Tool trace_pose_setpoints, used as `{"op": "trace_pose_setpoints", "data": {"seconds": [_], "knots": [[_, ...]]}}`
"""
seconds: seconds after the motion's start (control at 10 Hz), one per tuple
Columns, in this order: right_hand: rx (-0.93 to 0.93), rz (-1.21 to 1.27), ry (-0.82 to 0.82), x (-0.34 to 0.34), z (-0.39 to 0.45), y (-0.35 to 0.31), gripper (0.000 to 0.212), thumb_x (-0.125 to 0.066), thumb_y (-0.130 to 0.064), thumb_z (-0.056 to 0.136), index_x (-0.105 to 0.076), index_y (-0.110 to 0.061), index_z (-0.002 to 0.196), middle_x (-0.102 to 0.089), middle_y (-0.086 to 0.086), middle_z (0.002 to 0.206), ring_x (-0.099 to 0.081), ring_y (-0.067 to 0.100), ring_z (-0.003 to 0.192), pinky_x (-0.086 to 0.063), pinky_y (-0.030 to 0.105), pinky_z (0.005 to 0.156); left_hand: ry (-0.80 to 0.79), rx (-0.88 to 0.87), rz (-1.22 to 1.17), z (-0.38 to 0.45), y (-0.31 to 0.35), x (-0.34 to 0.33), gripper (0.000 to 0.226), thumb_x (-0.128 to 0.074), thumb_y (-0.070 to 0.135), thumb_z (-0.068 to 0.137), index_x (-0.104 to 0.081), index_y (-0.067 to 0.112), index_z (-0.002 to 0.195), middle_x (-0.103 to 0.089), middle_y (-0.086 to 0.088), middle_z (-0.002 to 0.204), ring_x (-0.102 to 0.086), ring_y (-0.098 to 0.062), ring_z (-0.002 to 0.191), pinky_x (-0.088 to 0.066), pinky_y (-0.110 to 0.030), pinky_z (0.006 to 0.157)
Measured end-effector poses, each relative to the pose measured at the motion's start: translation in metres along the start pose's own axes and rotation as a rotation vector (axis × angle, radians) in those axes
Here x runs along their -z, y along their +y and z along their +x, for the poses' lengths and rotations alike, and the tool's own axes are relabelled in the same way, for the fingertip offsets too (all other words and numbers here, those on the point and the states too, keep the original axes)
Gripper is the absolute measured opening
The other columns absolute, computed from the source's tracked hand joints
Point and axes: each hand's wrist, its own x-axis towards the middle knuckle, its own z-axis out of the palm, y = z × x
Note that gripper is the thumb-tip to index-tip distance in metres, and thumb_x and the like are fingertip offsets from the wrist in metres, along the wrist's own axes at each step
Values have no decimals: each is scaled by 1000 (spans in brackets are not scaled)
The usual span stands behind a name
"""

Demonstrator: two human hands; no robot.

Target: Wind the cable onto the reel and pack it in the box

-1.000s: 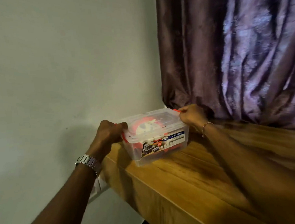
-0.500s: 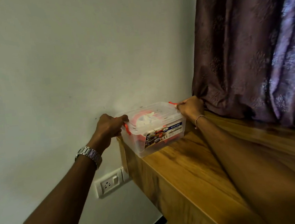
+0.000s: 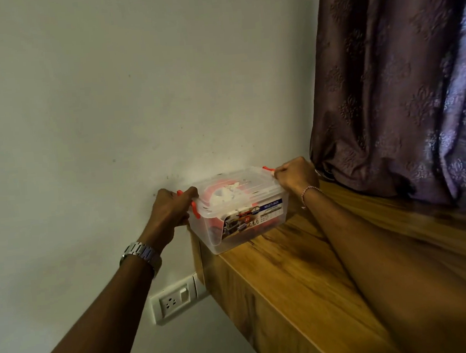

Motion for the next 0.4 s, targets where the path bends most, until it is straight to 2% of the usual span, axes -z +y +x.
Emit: {"op": "trace_pose_setpoints", "data": {"seconds": [0.1,0.2,0.3,0.4], "knots": [[-36,14,-51,5,0,-1,27,-63,-35,89,-75,-13,99,-73,6,99,-65,26,83,-53,30,72,-36,14,14,0,2,0,44,-72,37,89,-63,-3,107,-66,-22,105,-60,-25,79,-50,-29,59],[-20,124,-271,19,-8,2,38,-52,-37,96,-63,-16,125,-65,7,125,-62,28,104,-52,35,88,-17,-4,165,-5,13,7,54,-75,38,88,-59,-5,117,-66,-24,114,-61,-26,81,-50,-32,61],[56,28,-441,40,-23,15,57,-39,-52,97,-34,-26,148,-39,4,151,-42,31,133,-37,41,106,179,-167,595,-17,31,2,67,-78,41,85,-48,-4,125,-61,-26,124,-60,-43,110,-51,-46,86],[142,-36,-275,59,-33,29,64,-38,-53,97,-26,-22,151,-31,8,156,-31,31,141,-28,40,112,231,-450,786,-37,53,-21,59,-71,40,90,-49,-3,123,-58,-29,125,-54,-47,116,-48,-51,92]]}}
